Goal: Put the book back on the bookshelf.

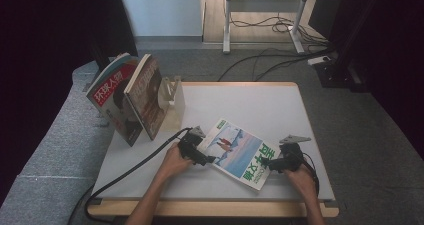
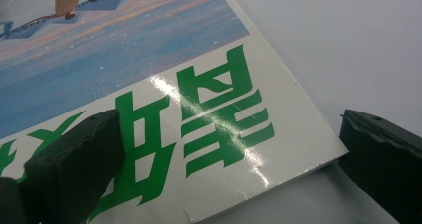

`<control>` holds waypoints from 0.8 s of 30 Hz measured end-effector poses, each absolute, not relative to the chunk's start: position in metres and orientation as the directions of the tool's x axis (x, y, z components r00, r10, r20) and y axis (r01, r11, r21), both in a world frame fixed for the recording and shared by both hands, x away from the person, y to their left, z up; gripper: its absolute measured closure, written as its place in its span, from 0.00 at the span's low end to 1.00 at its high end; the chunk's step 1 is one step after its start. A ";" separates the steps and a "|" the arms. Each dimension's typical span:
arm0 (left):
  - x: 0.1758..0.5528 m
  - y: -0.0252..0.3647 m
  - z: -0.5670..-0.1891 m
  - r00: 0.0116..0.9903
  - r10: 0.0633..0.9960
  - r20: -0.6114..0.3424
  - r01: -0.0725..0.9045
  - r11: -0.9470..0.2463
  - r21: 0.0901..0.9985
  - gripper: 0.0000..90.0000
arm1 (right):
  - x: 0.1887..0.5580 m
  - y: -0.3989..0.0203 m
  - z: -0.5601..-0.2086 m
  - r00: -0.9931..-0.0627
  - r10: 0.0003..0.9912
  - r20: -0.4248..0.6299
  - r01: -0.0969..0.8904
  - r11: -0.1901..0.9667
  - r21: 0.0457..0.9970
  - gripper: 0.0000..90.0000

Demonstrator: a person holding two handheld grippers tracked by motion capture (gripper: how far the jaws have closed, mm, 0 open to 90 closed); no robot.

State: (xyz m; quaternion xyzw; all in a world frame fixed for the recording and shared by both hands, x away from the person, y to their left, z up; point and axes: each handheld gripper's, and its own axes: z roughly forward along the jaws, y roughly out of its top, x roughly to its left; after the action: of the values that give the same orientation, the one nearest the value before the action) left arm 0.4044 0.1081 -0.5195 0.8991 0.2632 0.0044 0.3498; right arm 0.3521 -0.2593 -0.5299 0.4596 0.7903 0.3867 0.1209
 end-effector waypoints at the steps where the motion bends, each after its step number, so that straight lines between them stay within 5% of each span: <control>1: 0.404 0.108 -0.519 0.859 0.480 -0.178 0.475 -0.616 0.629 0.00 | 0.352 -0.259 -0.530 -0.544 0.821 0.173 0.641 0.273 0.717 0.00; 24: 0.391 0.109 -0.516 0.846 0.508 -0.161 0.491 -0.626 0.606 0.00 | 0.346 -0.260 -0.529 -0.551 0.817 0.170 0.643 0.286 0.710 0.00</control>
State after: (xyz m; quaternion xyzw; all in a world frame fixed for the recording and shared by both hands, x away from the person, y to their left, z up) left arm 0.3908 0.1093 -0.5158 0.9015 0.2770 0.0128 0.3324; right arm 0.3464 -0.2601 -0.5291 0.4599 0.7937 0.3814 0.1140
